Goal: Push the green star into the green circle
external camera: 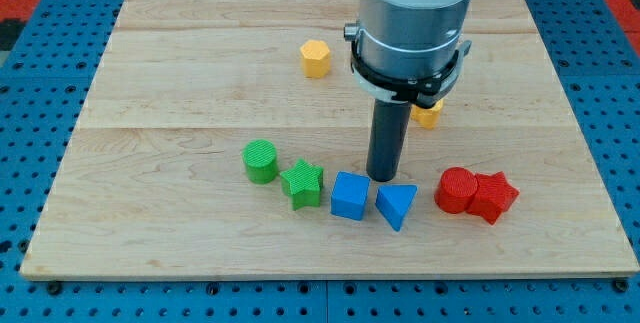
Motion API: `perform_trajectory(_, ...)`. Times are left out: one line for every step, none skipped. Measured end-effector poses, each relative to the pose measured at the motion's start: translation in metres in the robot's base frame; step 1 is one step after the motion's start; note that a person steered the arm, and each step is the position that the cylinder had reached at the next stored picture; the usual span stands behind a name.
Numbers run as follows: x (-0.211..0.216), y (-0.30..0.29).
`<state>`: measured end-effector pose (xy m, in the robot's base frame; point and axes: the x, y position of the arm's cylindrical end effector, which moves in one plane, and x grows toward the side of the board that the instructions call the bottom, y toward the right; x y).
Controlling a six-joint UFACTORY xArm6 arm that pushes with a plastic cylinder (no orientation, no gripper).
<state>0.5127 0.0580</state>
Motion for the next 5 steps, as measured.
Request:
perform_trajectory(0.006, -0.012)
perform_trajectory(0.006, -0.032)
perform_trajectory(0.006, -0.054)
perform_trajectory(0.006, -0.080)
perform_trajectory(0.005, -0.095)
